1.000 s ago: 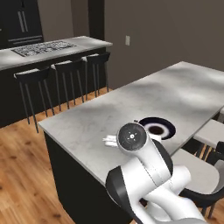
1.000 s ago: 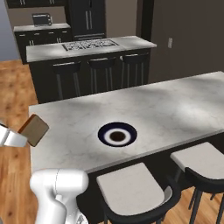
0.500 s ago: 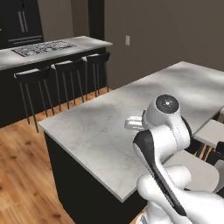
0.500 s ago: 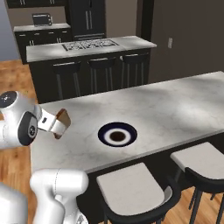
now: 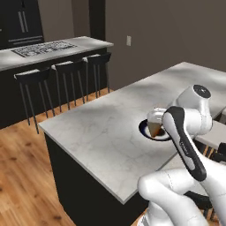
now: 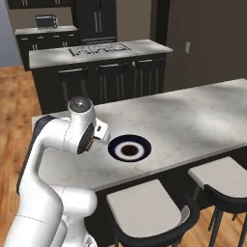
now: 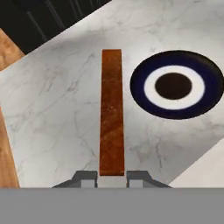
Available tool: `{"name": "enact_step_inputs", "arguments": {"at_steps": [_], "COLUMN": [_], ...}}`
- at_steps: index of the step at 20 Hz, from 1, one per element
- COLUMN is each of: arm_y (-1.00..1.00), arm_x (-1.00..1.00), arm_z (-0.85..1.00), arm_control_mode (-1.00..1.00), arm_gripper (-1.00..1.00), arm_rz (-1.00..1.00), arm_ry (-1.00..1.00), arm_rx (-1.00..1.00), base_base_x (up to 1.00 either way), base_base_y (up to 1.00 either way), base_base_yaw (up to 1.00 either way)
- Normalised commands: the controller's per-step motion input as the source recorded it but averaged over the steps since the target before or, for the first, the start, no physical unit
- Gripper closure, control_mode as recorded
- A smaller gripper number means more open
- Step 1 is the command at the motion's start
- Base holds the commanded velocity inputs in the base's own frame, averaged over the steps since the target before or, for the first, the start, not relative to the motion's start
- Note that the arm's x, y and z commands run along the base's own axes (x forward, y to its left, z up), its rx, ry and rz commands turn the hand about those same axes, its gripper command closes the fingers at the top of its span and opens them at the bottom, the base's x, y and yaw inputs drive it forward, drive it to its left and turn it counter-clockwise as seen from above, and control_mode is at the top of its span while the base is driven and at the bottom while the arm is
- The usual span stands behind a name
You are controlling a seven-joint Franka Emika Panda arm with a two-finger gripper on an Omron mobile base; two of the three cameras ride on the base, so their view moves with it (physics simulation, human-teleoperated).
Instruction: Start the toaster. Once the lever pops up, take the bread to the plate on the dining counter.
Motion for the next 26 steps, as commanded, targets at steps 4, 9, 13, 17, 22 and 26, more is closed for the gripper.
{"name": "enact_step_inputs", "arguments": {"at_steps": [4, 9, 13, 17, 22, 26], "arm_y": [-0.76, -0.5, -0.4, -0.32, -0.2, -0.07], "arm_x": [0.6, 0.61, 0.57, 0.58, 0.43, 0.28], "arm_z": [-0.11, -0.25, -0.29, -0.21, -0.23, -0.26], "arm_control_mode": [-1.0, -1.0, -1.0, -1.0, -1.0, -1.0], "arm_gripper": [1.0, 1.0, 1.0, 1.0, 1.0, 1.0], "arm_rz": [0.2, 0.21, 0.17, 0.13, 0.09, 0.04], "arm_ry": [0.12, 0.16, 0.15, 0.12, 0.05, 0.0], "arm_rx": [0.19, 0.1, 0.08, 0.07, 0.04, 0.02], "base_base_x": [0.0, 0.0, 0.0, 0.0, 0.0, 0.0], "base_base_y": [0.0, 0.0, 0.0, 0.0, 0.0, 0.0], "base_base_yaw": [0.0, 0.0, 0.0, 0.0, 0.0, 0.0]}}
